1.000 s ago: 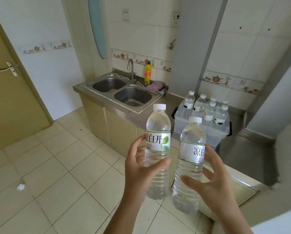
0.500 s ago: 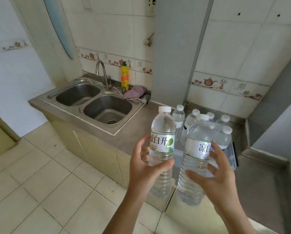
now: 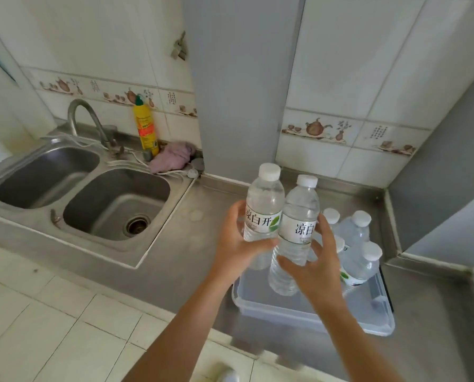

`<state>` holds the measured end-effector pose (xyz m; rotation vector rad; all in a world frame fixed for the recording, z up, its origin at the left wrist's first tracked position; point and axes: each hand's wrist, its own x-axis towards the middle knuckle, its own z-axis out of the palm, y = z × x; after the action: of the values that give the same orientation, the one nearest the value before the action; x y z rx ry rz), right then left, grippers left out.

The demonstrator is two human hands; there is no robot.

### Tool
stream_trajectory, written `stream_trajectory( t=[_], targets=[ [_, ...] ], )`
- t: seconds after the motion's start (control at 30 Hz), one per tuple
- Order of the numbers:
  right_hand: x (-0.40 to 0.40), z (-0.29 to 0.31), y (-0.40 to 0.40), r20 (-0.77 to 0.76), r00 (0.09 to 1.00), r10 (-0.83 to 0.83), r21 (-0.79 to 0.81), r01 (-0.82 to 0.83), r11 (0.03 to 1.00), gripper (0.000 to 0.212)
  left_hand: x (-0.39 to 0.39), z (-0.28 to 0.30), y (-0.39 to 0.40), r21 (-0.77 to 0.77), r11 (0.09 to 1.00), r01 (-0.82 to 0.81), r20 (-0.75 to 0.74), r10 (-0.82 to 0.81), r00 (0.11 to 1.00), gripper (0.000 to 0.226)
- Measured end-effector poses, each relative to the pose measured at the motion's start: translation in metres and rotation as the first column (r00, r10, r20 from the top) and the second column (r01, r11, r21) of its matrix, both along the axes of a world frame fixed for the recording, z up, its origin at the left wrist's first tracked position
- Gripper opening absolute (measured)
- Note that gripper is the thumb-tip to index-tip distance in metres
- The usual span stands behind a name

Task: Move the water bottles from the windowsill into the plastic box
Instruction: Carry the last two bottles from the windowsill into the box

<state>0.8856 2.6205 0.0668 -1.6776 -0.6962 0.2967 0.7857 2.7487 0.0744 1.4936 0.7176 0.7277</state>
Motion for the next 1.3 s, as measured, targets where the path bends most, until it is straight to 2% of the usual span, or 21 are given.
stream_trajectory(
  t=[0.23,0.43,0.53,0.63,0.77,0.93,1.07,1.17,1.3],
  targets=[
    [0.005,-0.033,0.03,0.154,0.975,-0.162,-0.04,0.17,0.985,0.101,0.016,-0.045,0.018,-0.046,0.999,-0.016,-0.057,0.013,0.998,0.08],
    [-0.002,-0.047,0.037,0.027,0.964,-0.264,-0.074,0.266,0.961,0.081,0.008,-0.065,0.012,0.03,0.999,0.018,-0.091,-0.016,0.996,0.08],
    [-0.008,-0.05,0.032,0.059,0.956,-0.287,-0.142,0.293,0.946,0.08,0.004,-0.07,0.011,0.096,0.995,0.024,-0.167,-0.008,0.986,0.076],
    [-0.008,-0.048,0.03,0.079,0.958,-0.277,-0.152,0.286,0.946,0.083,0.004,-0.075,0.008,0.16,0.987,0.026,-0.218,0.009,0.976,0.078],
    [-0.007,-0.044,0.027,0.092,0.963,-0.254,-0.129,0.265,0.956,0.08,0.006,-0.079,0.007,0.328,0.945,-0.022,-0.255,0.11,0.961,0.084],
    [-0.007,-0.045,0.024,0.119,0.966,-0.229,-0.115,0.242,0.963,0.076,0.008,-0.08,0.009,0.422,0.906,0.032,-0.36,0.136,0.923,0.094],
    [-0.006,-0.038,0.017,0.188,0.964,-0.189,-0.11,0.212,0.971,0.081,0.01,-0.077,0.009,0.421,0.893,0.159,-0.505,0.085,0.859,0.101],
    [-0.003,-0.031,0.007,0.273,0.95,-0.153,-0.138,0.196,0.971,0.081,0.008,-0.072,0.006,0.418,0.891,0.177,-0.506,0.067,0.86,0.102],
    [0.003,-0.022,-0.012,0.411,0.908,-0.08,-0.175,0.165,0.971,0.07,-0.001,-0.07,-0.005,0.392,0.907,0.152,-0.493,0.067,0.867,0.097]
  ],
)
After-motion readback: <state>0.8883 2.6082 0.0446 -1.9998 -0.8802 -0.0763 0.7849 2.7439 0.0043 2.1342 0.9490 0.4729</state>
